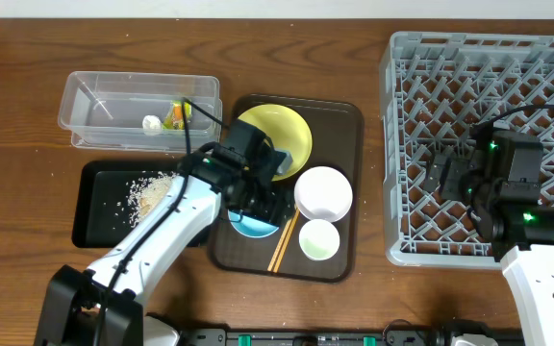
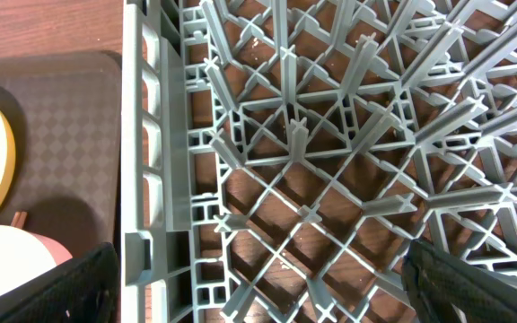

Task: Sort waste into correct bins and load items into the dishwasher rack
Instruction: 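Return the emptied blue bowl to the brown tray with the left gripper, then grasp the white cup on the brown tray with the left gripper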

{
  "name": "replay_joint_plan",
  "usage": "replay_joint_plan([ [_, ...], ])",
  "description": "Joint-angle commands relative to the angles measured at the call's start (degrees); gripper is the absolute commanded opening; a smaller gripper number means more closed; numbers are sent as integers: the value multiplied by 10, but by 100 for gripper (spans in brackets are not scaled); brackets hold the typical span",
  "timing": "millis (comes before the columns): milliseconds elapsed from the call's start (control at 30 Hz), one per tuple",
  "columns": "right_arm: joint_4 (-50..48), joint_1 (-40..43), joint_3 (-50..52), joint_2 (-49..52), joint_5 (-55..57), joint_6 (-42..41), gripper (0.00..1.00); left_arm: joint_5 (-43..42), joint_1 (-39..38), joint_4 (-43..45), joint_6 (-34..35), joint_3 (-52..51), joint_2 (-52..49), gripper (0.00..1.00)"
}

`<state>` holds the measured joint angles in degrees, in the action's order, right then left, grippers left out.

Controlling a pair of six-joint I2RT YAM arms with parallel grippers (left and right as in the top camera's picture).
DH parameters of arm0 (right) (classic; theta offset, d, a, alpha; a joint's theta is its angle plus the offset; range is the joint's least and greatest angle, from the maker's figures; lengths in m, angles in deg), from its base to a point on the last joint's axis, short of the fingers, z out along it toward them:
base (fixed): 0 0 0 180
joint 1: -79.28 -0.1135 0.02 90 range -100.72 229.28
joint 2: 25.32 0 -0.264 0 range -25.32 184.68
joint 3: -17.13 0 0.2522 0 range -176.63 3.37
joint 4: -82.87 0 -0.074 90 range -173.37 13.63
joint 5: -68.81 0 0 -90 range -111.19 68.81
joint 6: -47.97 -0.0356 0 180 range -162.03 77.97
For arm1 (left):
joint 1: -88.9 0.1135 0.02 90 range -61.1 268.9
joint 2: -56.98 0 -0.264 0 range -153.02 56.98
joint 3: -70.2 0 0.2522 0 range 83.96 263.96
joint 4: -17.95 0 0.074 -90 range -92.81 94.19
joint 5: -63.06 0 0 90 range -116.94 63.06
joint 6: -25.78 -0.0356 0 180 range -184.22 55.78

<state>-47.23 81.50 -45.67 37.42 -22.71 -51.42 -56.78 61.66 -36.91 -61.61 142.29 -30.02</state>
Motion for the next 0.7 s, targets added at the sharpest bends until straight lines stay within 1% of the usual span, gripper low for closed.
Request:
replay_joint_plan([
  [0,-1,-6,-11,-2,0,2,99,9,-27,-6,-26,16,10,64],
  [133,-1,-6,-11,-2,0,2,99,71,-66,-15,-26,15,8,64],
  [267,-1,-6,-11,-2,0,2,99,98,-98,-14,-26,15,1,64],
  [400,-1,-6,-11,-2,0,2,99,100,-117,-10,-25,14,-18,64],
  [467,-1,-6,-11,-2,0,2,99,100,-124,-10,-25,14,-35,61],
  [533,-1,-6,-11,-2,0,2,99,100,-125,-10,-21,14,-47,49],
  [567,-1,-6,-11,-2,0,2,99,100,-125,-8,-16,14,-50,38],
  [600,-1,-6,-11,-2,0,2,99,100,-125,-7,-14,14,-50,30],
  [633,-1,-6,-11,-2,0,2,99,100,-125,-5,-14,14,-50,25],
  [667,0,-6,-11,-2,0,2,99,100,-125,-2,-14,14,-49,22],
])
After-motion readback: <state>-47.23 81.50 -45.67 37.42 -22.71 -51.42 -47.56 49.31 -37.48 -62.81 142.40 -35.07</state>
